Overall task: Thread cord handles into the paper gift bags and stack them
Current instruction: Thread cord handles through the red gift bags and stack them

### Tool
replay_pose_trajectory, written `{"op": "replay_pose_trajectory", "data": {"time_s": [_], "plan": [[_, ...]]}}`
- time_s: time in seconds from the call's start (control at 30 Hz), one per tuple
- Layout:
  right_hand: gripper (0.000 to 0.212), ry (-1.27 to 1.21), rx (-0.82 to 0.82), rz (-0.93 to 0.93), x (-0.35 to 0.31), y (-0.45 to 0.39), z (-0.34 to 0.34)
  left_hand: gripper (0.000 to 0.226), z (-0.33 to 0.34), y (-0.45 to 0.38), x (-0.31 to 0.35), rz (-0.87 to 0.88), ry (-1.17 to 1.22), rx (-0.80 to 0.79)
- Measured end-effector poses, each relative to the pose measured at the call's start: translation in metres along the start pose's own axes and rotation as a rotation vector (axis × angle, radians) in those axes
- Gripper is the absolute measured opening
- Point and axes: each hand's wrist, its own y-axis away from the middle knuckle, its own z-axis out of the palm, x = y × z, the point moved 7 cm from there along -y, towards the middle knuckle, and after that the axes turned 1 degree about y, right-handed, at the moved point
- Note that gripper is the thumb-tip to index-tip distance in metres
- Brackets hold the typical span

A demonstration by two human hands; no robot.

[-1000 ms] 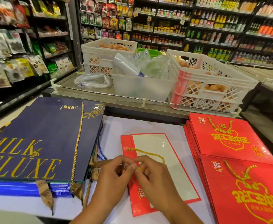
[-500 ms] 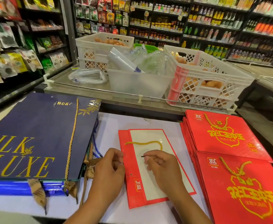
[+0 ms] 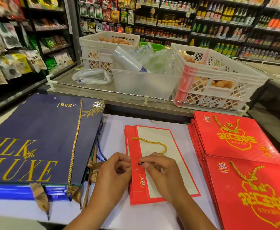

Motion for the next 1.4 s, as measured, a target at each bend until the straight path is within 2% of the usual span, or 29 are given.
{"op": "replay_pose_trajectory", "data": {"time_s": [0.23, 0.4, 0.7, 1.17, 1.4], "plan": [[0.01, 0.05, -0.009, 0.011, 0.0006, 0.0065, 0.0001, 0.013, -0.0015, -0.0019, -0.0054, -0.003, -0.031, -0.001], [0.014, 0.049, -0.018, -0.014, -0.0003, 0.0067, 0.001, 0.016, -0.0035, -0.0015, -0.0037, 0.023, -0.095, 0.003], [0.013, 0.055, -0.022, -0.031, 0.0012, 0.0072, 0.0024, 0.009, -0.0006, 0.0006, -0.001, 0.023, -0.035, -0.034], [0.014, 0.088, -0.049, -0.138, -0.0038, 0.0079, 0.0083, 0.026, 0.0005, -0.0037, -0.0096, 0.04, -0.052, -0.053], [0.01, 0.13, -0.034, -0.135, -0.0058, 0.0069, 0.0069, 0.025, 0.0063, -0.005, -0.0071, 0.095, -0.067, -0.136]]}}
